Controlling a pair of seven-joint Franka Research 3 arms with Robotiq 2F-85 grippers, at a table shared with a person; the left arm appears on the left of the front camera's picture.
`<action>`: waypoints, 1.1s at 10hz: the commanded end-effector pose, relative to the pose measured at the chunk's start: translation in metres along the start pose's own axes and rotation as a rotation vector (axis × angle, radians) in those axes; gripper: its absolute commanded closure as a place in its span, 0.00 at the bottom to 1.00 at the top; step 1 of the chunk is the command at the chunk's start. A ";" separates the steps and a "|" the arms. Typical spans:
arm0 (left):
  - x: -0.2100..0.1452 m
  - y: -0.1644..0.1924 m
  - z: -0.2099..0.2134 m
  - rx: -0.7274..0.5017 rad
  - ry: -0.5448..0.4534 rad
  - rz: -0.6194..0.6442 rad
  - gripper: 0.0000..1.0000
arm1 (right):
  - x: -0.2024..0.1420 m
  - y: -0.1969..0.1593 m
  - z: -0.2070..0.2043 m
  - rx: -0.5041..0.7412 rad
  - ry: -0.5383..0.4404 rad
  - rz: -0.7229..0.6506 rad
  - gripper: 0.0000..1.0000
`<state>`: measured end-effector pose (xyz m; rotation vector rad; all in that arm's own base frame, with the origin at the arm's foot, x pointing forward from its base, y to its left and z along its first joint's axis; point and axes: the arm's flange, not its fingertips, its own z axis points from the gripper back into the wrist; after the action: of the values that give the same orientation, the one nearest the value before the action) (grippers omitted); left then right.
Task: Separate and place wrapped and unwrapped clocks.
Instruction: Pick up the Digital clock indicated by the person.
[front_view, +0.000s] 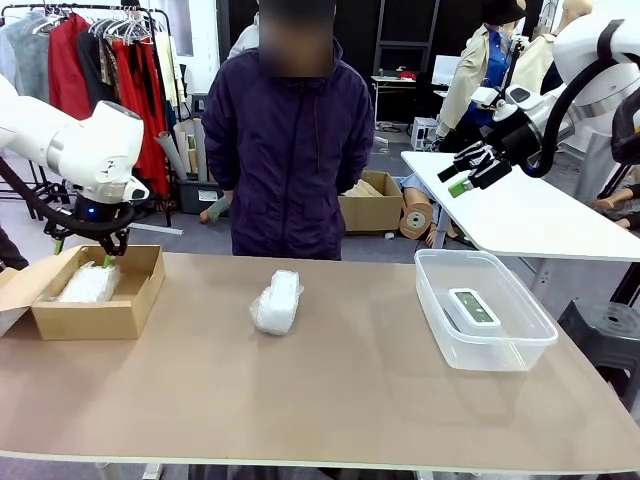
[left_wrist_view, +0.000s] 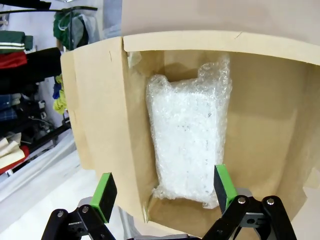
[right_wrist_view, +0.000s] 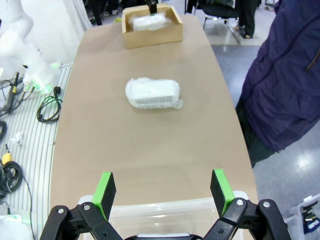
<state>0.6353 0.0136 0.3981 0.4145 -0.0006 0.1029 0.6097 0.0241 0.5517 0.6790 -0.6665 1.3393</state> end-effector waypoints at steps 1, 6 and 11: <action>0.002 -0.003 -0.002 0.003 -0.007 -0.006 0.00 | 0.002 0.003 0.000 0.000 0.001 0.006 0.00; 0.002 -0.003 -0.002 0.003 -0.007 -0.006 0.00 | 0.002 0.003 0.000 0.000 0.001 0.006 0.00; 0.004 0.042 0.036 -0.206 0.015 -0.291 0.00 | 0.002 0.003 0.000 0.000 0.001 0.006 0.00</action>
<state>0.6377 0.0238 0.4270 0.2727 0.0387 -0.1020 0.6097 0.0241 0.5517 0.6790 -0.6665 1.3393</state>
